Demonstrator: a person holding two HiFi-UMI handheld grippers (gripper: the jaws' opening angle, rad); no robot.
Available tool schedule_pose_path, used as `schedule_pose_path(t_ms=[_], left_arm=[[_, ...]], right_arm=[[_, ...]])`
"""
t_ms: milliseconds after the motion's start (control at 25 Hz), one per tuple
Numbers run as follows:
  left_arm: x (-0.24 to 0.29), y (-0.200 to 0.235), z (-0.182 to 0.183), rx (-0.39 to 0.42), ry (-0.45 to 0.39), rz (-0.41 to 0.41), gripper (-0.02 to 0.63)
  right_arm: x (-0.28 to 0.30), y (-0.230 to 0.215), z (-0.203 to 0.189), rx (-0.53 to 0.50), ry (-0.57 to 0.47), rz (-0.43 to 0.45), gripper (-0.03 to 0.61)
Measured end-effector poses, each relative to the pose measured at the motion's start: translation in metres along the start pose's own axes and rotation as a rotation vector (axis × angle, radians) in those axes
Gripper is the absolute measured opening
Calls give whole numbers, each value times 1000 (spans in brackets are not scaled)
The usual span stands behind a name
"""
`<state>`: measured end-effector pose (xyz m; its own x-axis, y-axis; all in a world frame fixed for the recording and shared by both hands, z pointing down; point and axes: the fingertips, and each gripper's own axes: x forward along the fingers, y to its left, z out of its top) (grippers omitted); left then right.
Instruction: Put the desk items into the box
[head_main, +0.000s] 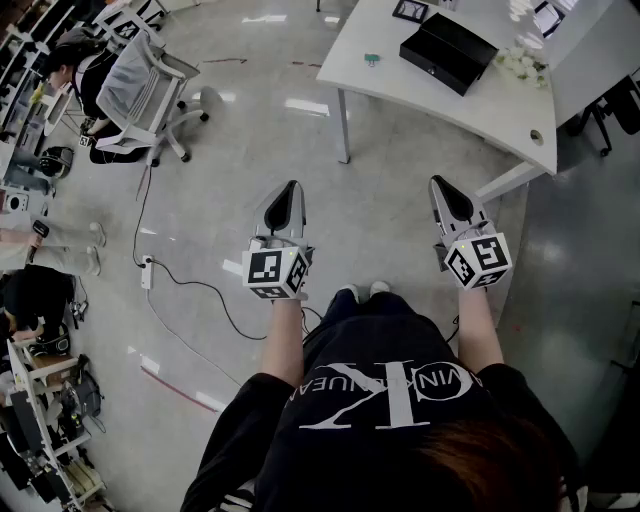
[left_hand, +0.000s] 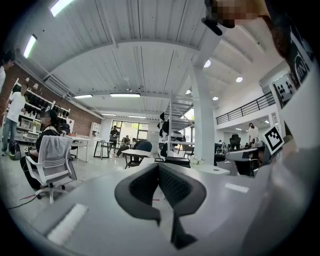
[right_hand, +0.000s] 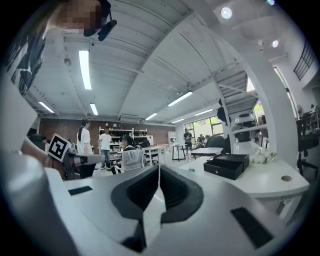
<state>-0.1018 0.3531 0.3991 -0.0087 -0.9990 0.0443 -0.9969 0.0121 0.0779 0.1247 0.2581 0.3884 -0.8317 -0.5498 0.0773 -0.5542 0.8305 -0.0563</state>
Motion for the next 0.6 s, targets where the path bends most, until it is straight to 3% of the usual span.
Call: schedule_pose_path(t_ms=[600], left_arm=[[9, 13, 8, 6, -25, -38, 11]], right_arm=[[12, 7, 5, -13, -10, -28, 20]])
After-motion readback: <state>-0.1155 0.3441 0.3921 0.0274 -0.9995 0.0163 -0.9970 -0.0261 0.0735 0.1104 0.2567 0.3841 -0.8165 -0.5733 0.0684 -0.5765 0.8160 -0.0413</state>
